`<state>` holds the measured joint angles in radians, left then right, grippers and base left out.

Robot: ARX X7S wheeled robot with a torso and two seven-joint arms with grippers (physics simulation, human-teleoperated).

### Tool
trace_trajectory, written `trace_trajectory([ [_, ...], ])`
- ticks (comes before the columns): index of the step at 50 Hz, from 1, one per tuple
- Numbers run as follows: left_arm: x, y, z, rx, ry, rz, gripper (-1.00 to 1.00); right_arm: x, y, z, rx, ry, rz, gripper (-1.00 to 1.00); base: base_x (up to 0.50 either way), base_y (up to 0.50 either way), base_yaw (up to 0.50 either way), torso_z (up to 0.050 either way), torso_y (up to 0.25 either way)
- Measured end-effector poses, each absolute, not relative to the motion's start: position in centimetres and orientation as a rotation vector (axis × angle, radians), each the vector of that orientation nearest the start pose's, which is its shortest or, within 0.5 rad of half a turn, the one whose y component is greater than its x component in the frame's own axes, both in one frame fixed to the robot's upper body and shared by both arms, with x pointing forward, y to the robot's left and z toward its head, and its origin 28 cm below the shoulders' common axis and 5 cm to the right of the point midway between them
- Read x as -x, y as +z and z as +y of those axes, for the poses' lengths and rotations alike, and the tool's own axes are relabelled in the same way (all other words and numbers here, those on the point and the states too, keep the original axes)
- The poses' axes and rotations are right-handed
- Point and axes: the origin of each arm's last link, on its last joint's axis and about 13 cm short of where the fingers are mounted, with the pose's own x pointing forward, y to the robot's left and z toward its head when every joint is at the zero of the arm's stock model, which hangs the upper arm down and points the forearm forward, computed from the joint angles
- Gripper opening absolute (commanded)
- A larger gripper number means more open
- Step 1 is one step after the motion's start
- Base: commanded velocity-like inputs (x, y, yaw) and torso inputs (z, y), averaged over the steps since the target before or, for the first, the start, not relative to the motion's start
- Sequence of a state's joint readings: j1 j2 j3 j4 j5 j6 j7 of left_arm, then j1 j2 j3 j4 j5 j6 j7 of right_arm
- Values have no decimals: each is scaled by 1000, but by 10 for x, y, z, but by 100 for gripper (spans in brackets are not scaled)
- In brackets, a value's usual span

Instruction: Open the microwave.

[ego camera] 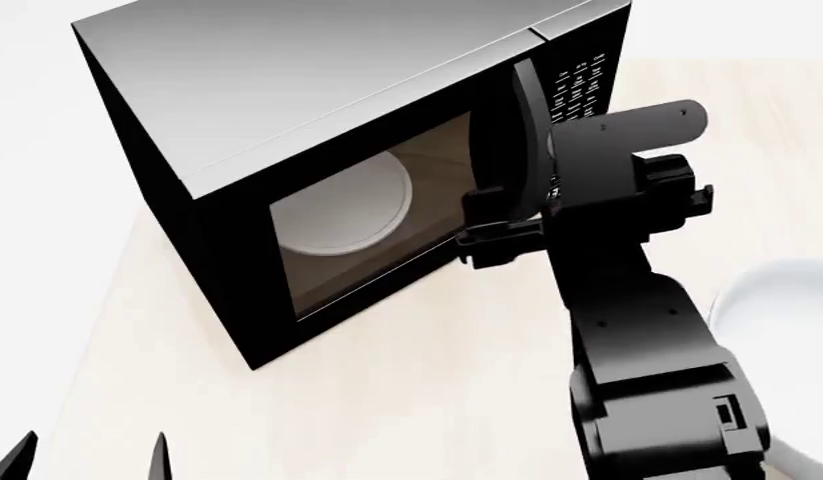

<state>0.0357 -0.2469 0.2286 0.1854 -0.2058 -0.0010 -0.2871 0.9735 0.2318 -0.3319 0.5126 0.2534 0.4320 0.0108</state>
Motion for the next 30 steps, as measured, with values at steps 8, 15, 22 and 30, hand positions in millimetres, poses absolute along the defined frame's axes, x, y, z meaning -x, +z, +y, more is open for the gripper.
trace_trajectory([
  [8,-198,39,209,-2,21,-94,100,-396,166,-125,161,98,41,100,0,0,0,0,0],
  [15,-199,39,209,-2,20,-93,100,-401,161,-124,157,99,49,100,0,0,0,0,0],
  [22,-199,38,209,-1,18,-92,100,-406,158,-122,156,100,55,100,0,0,0,0,0],
  [30,-199,39,210,1,18,-91,100,-412,155,-120,158,97,59,100,0,0,0,0,0],
])
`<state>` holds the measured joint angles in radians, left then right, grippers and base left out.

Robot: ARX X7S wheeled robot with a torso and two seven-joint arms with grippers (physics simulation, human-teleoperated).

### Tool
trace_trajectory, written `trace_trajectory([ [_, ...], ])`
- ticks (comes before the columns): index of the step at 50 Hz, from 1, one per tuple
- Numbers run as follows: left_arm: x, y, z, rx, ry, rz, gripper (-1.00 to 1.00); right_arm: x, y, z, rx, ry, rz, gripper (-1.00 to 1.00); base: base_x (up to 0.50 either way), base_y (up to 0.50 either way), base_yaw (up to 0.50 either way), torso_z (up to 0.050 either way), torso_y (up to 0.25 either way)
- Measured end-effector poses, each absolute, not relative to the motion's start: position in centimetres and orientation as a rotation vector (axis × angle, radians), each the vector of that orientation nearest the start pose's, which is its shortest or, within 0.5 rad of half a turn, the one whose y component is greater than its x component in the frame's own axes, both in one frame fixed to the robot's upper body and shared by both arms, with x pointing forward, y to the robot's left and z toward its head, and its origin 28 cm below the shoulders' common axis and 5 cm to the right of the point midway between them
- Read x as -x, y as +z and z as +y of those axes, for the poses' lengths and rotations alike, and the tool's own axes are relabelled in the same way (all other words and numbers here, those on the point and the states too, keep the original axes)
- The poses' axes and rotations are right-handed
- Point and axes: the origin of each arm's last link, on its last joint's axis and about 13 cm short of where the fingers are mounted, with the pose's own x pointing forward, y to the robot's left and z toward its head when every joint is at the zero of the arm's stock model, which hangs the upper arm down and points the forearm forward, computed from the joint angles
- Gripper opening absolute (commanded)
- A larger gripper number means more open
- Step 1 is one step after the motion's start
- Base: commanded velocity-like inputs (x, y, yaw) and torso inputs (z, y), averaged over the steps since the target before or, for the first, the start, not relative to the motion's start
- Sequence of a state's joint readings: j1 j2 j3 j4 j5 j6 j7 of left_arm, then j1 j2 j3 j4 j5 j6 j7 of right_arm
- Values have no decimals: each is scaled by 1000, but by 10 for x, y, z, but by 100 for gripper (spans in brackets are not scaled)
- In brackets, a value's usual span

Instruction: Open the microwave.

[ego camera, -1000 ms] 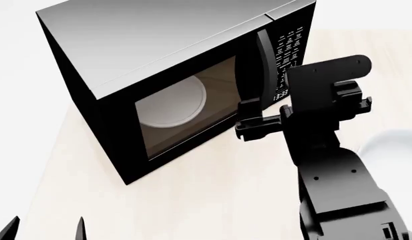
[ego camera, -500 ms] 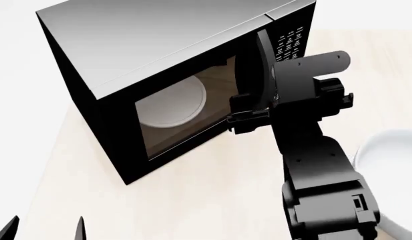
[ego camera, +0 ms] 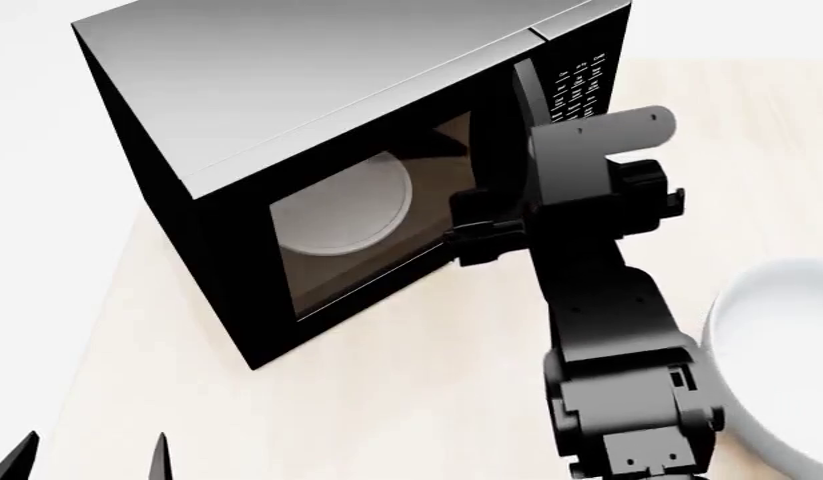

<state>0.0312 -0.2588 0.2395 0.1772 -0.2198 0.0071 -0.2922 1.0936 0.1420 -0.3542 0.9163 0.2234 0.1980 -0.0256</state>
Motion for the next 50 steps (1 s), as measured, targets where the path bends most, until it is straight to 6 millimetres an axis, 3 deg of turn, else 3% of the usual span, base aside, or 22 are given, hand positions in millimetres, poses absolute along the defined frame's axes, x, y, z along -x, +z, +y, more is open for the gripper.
trace_trajectory([
  [12,-199,40,211,1,20,-92,100,-417,155,-118,161,95,63,100,0,0,0,0,0],
  [13,-199,40,211,1,21,-92,100,-417,155,-118,161,95,63,-100,0,0,0,0,0],
  [28,-198,41,211,0,22,-95,100,-411,154,-122,160,78,56,-100,0,0,0,0,0],
  [50,-199,40,210,-3,21,-95,100,-380,146,-130,188,47,33,-100,0,0,0,0,0],
])
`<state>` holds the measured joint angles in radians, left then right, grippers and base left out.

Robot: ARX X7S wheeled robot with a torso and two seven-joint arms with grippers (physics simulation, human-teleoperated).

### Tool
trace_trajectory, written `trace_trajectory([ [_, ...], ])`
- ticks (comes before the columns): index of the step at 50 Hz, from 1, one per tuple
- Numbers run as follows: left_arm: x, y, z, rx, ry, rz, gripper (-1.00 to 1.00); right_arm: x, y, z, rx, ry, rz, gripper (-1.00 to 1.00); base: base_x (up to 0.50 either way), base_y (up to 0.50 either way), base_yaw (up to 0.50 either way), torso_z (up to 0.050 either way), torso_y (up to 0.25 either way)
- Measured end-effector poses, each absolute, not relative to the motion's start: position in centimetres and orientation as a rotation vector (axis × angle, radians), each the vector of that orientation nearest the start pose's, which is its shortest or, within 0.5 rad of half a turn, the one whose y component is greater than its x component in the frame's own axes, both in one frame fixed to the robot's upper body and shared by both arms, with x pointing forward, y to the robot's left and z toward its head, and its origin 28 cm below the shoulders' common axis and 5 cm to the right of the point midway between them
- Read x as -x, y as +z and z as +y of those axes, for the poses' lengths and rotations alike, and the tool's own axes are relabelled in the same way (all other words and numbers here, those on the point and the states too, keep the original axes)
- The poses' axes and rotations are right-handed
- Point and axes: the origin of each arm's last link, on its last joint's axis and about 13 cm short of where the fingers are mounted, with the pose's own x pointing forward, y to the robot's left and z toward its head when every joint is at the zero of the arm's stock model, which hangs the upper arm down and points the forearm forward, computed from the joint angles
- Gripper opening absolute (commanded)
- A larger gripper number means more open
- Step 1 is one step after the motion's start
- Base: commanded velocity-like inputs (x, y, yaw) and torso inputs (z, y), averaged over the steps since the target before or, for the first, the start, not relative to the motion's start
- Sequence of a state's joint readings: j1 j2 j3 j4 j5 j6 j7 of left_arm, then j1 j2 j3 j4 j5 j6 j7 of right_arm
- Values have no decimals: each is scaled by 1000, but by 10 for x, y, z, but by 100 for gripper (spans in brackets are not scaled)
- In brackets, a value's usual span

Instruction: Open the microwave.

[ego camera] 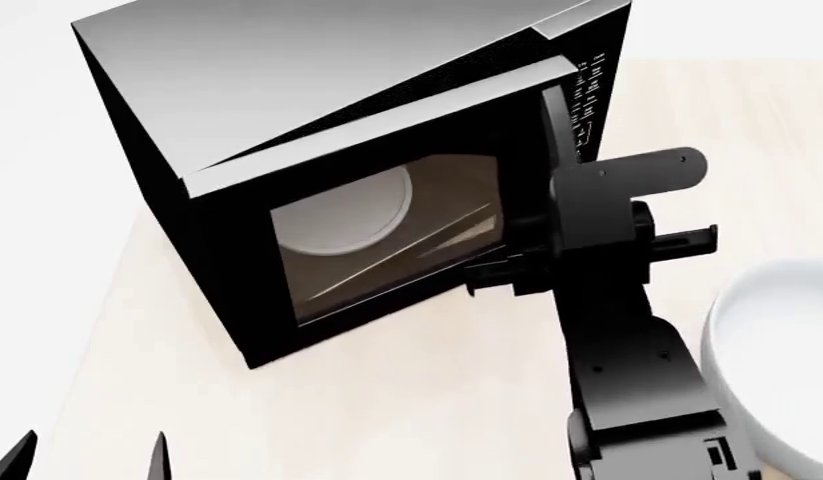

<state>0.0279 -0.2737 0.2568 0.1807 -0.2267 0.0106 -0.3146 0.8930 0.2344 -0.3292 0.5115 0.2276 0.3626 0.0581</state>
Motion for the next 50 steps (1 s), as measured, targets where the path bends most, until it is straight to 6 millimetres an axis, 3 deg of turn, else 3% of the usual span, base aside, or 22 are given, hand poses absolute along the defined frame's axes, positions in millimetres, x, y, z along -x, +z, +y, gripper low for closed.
trace_trajectory([
  [50,-196,42,210,-3,21,-103,100,-312,126,-128,312,-35,-6,-100,0,1,2,0,1],
])
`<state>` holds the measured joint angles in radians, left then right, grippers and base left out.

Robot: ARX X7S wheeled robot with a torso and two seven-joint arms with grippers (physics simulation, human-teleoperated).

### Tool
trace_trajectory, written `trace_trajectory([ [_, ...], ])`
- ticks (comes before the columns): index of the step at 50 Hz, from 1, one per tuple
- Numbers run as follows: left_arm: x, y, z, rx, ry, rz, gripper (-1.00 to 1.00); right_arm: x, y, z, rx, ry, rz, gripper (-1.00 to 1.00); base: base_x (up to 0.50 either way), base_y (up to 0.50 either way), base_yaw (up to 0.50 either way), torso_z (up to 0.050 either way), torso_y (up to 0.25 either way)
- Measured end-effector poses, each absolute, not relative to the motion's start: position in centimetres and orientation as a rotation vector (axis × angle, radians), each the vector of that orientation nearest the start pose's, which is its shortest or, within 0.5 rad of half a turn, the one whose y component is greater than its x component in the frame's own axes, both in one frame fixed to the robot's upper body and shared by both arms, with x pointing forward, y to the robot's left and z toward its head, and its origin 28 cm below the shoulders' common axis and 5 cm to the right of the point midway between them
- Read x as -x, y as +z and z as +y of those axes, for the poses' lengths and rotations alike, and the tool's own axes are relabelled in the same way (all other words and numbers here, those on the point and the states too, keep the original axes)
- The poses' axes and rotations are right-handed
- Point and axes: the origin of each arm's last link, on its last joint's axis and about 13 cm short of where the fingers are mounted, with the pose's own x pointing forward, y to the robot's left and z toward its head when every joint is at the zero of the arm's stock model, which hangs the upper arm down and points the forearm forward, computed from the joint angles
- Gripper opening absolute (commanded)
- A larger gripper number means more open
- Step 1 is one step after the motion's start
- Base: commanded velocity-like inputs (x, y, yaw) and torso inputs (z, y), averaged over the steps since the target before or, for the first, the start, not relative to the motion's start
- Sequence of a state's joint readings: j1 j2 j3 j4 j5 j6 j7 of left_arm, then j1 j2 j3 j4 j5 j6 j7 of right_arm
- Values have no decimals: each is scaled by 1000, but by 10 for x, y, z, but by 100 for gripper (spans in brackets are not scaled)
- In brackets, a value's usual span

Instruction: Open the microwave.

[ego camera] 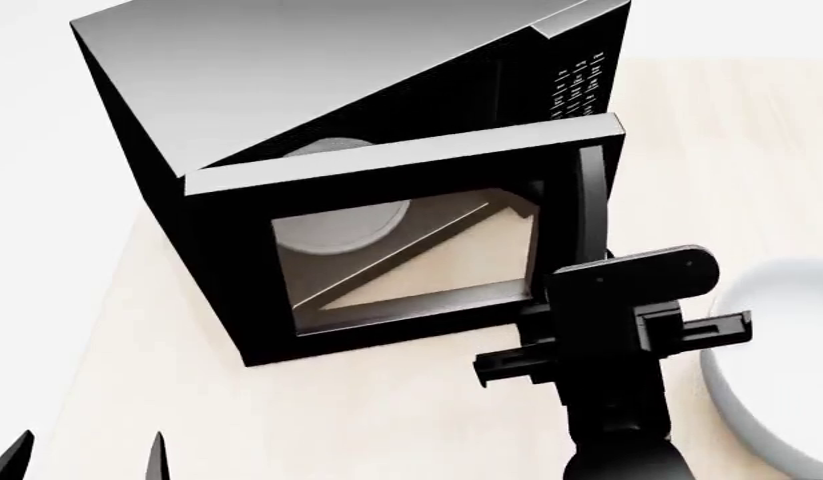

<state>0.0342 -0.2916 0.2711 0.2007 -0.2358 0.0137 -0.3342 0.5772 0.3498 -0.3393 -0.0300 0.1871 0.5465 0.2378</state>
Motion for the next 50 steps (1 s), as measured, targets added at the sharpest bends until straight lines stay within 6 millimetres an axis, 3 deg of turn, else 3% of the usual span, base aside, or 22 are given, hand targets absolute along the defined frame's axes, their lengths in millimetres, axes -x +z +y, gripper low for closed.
trace_trajectory([
  [46,-196,43,210,-4,25,-104,100,-281,115,-126,249,-20,-41,-100,0,0,0,0,1],
  [47,-196,43,210,-4,25,-104,100,-281,115,-126,248,-19,-42,100,0,0,0,0,0],
  [50,-196,42,210,-5,25,-105,100,-281,114,-122,225,14,-40,100,0,0,0,0,0],
])
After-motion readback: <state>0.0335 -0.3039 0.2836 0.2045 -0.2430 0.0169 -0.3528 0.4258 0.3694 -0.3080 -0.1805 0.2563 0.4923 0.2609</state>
